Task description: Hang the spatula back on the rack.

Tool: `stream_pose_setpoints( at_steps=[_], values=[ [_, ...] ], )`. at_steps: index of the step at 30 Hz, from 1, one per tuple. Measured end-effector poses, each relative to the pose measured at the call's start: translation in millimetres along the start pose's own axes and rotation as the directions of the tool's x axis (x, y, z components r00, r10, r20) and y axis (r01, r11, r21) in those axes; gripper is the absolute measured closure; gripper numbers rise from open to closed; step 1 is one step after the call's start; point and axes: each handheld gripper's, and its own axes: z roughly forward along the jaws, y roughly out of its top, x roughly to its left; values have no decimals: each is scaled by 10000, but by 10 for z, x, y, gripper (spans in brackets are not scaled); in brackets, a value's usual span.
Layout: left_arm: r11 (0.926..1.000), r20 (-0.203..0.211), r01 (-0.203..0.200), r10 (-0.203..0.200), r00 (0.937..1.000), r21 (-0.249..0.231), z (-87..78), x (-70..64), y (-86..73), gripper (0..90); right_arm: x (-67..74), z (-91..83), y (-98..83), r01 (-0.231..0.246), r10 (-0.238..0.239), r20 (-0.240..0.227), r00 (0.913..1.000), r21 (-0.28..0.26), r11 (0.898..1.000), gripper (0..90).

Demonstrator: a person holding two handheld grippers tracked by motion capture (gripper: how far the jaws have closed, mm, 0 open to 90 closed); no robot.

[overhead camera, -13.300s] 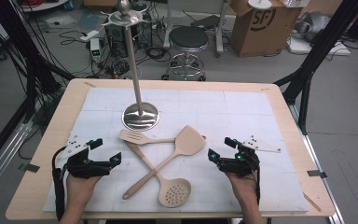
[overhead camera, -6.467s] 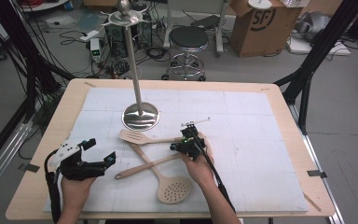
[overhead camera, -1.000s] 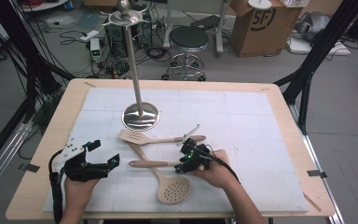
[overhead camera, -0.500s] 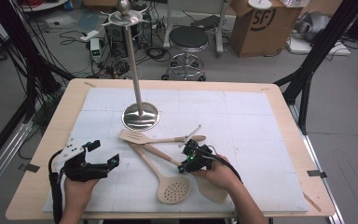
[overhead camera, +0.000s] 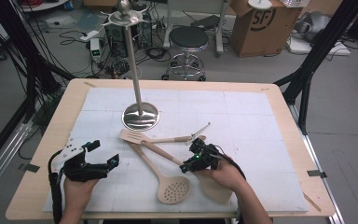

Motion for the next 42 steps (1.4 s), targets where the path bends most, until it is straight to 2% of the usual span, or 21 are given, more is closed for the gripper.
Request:
stream_pose_setpoints(
  at_steps=[4, 7, 11, 15, 20, 22, 24, 27, 30, 34, 35, 36, 38, 40, 41, 42],
  values=[
    [10000, -6, 1, -1, 10000, -20, -1, -1, -1, 17, -51, -71, -2, -168, 164, -67, 9998, -623, 9979, 791],
    [10000, -53, 8, -8, 10000, -41, -10, 5, 2, 17, -102, -127, -1, -544, 543, -36, 9985, -1060, 9929, 791],
    [9999, -84, 80, -80, 9999, -80, -21, 20, 3, 17, -152, -208, 17, -1047, 1036, -154, 9945, -1763, 9788, 792],
    [9999, -53, 107, -108, 9999, -103, -21, 22, 2, 17, -126, -319, 97, -1102, 1106, -123, 9938, -2487, 9623, 791],
    [9999, -43, 109, -110, 9999, -120, -23, 22, 3, 17, -67, -433, 233, -1016, 948, -367, 9948, -3546, 9295, 791],
    [9999, -42, 107, -108, 9999, -124, -30, 26, 4, 17, -83, -467, 266, -1142, 964, -638, 9933, -4109, 9045, 792],
    [9998, -60, 131, -132, 9999, -144, -40, 27, 4, 17, -99, -494, 296, -1200, 1006, -670, 9927, -4470, 8865, 792],
    [9997, -55, 177, -178, 9998, -183, -49, 29, 3, 17, -96, -533, 343, -1152, 942, -675, 9933, -4906, 8637, 791],
    [9997, -32, 168, -169, 9999, -168, -44, 28, 2, 17, -52, -583, 426, -908, 763, -492, 9959, -5204, 8491, 791],
    [9999, 6, 105, -105, 9999, -136, -35, 11, 2, 17, 11, -668, 555, -613, 530, -310, 9981, -5699, 8194, 792],
    [9998, 30, 130, -130, 9999, -130, -34, 6, 1, 17, 25, -695, 595, -490, 432, -239, 9988, -5886, 8069, 792],
    [9998, 34, 121, -120, 9999, -126, -33, 5, 1, 17, 39, -715, 626, -474, 413, -239, 9989, -5991, 7992, 792],
    [9997, 22, 151, -151, 9999, -169, -37, 6, 1, 17, 62, -747, 692, -343, 296, -178, 9994, -6134, 7890, 792],
    [9997, 37, 177, -176, 9998, -172, -46, 11, 2, 17, 87, -761, 742, -227, 217, -92, 9997, -6207, 7837, 791],
    [9997, 41, 151, -151, 9999, -172, -49, 15, 2, 17, 101, -763, 772, -154, 111, -107, 9999, -6299, 7765, 791],
    [9997, 16, 169, -169, 9999, -188, -52, 18, 3, 17, 110, -764, 787, -142, 86, -120, 9999, -6322, 7746, 791]
  ],
)
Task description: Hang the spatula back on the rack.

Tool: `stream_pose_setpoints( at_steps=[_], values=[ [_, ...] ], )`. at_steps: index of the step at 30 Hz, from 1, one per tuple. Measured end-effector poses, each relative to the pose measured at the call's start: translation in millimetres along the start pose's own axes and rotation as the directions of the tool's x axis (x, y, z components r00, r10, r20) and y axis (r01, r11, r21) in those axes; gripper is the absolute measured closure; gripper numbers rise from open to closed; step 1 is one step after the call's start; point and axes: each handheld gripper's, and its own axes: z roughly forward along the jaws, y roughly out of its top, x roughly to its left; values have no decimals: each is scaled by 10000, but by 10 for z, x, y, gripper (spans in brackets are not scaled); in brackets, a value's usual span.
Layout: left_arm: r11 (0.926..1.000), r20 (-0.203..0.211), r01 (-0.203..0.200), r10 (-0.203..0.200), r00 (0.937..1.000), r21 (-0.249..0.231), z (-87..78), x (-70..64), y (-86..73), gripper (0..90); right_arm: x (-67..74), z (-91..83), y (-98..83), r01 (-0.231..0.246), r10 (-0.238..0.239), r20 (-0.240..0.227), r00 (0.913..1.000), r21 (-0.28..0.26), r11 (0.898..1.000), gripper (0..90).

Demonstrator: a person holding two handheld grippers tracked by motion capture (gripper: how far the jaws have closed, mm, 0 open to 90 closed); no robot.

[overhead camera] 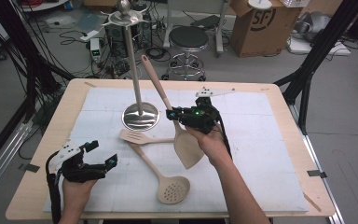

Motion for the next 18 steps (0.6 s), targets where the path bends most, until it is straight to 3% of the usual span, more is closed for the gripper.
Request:
stream_pose_setpoints(
  at_steps=[10, 18],
  values=[
    [10000, -15, 71, -71, 10000, -51, -7, 14, 0, 17, 156, 79, 176, 416, -408, 156, 9990, -562, 9976, 792],
    [9999, -24, 104, -104, 9999, -106, -13, 17, 1, 17, 253, 125, 289, 570, -592, -137, 9982, -1286, 9901, 792]
  ],
)
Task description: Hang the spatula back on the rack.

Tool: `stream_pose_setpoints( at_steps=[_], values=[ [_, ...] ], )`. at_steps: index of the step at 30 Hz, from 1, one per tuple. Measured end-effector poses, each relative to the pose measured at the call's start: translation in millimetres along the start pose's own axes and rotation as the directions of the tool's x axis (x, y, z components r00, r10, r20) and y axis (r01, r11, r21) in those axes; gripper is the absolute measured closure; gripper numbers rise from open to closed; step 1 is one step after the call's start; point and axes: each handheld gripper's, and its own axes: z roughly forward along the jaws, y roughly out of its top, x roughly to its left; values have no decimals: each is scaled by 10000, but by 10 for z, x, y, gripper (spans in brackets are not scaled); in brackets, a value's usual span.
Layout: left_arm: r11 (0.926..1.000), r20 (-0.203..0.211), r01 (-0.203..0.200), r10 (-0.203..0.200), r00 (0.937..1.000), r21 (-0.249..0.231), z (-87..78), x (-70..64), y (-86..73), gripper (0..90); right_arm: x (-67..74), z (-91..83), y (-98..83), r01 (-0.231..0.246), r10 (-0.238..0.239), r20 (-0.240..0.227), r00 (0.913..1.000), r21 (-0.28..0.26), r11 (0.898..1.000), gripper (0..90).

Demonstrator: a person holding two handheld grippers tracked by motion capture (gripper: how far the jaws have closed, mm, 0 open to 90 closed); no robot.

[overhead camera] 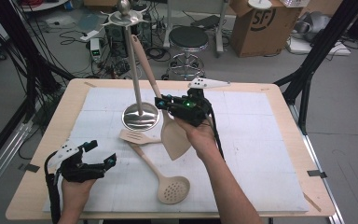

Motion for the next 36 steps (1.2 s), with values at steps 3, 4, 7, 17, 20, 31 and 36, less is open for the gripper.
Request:
stream_pose_setpoints(
  at_steps=[3, 4, 7, 17, 20, 31, 36],
  values=[
    [10000, -3, -15, 15, 10000, 20, -6, 3, 1, 17, 35, 35, 43, 41, -42, -90, 10000, -81, 10000, 792],
    [10000, 0, -8, 8, 10000, -3, -5, 5, 0, 17, 38, 42, 53, 1, -2, -115, 9999, -96, 10000, 792],
    [10000, -12, -9, 9, 10000, -1, -3, 9, 1, 17, 48, 51, 96, 29, -30, -56, 10000, -201, 9998, 792],
    [10000, 33, -27, 27, 10000, -41, 4, 10, 2, 17, 65, 128, 174, 160, -158, 316, 9994, -62, 9999, 792],
    [10000, 43, -3, 3, 10000, -77, 3, 11, 3, 17, 63, 151, 179, 270, -270, 483, 9985, 0, 9996, 792],
    [10000, 36, 17, -17, 10000, -40, 3, 15, 3, 17, 66, 236, 160, 468, -507, 1112, 9925, 374, 9982, 792],
    [10000, 5, 2, -2, 10000, -60, -4, 16, 5, 17, 80, 283, 139, 521, -593, 1355, 9890, 561, 9971, 792]
  ],
)
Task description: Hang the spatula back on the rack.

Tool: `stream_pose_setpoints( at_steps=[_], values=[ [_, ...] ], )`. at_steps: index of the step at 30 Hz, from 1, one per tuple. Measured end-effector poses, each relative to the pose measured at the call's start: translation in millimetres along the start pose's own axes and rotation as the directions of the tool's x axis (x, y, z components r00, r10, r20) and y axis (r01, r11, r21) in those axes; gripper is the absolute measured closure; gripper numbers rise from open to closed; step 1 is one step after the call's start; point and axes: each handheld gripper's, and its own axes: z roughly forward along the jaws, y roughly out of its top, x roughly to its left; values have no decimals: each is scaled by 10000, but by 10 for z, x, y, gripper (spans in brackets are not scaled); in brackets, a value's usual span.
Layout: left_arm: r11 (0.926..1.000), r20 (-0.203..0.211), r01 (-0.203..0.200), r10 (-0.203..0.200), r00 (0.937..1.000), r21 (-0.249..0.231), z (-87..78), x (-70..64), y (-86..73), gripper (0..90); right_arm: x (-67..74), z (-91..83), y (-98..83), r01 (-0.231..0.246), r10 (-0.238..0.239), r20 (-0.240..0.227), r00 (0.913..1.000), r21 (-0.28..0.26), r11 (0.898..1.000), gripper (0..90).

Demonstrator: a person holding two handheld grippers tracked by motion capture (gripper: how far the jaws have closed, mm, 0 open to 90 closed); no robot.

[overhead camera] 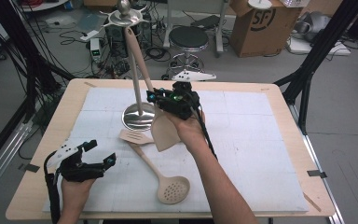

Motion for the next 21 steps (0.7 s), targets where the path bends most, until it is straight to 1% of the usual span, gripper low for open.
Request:
stream_pose_setpoints(
  at_steps=[3, 5, 7, 8, 13, 15, 16, 17, 18, 20, 21],
  values=[
    [10000, 5, 4, -4, 10000, -6, -5, 1, 1, 17, 8, 38, -11, 131, -134, 323, 9994, 99, 9999, 790],
    [10000, 10, 6, -6, 10000, -5, -6, 0, 1, 17, 9, 72, -24, 59, -67, 494, 9988, 177, 9998, 790],
    [10000, 11, -22, 22, 10000, 14, -7, 4, 1, 17, 13, 101, -29, 74, -85, 527, 9986, 223, 9997, 791],
    [10000, 28, 46, -46, 10000, -35, -4, 1, 0, 17, 17, 114, -28, 65, -76, 524, 9986, 209, 9998, 791],
    [9999, -3, 78, -78, 10000, -69, -8, 13, 0, 17, 19, 163, -40, -36, 27, 492, 9988, 192, 9998, 779],
    [10000, 8, 60, -60, 10000, -65, -9, 15, 1, 17, 5, 168, -44, -196, 189, 532, 9984, 127, 9997, 749],
    [10000, 3, 64, -64, 10000, -54, -11, 15, 1, 17, -8, 159, -42, -321, 321, 565, 9979, -12, 9995, 670],
    [10000, 3, 61, -61, 10000, -51, -11, 15, 1, 17, -22, 142, -37, -578, 591, 653, 9961, -227, 9981, 607],
    [10000, 5, 67, -67, 10000, -58, -9, 14, 1, 17, -40, 123, -33, -729, 758, 744, 9943, -414, 9965, 605],
    [10000, 10, 37, -37, 10000, -54, -8, 10, 0, 17, -92, 60, -20, -1113, 1178, 851, 9894, -780, 9907, 635],
    [10000, 64, 23, -23, 10000, -47, -5, 4, -1, 17, -105, 40, -14, -1264, 1333, 784, 9880, -874, 9881, 632]
  ],
)
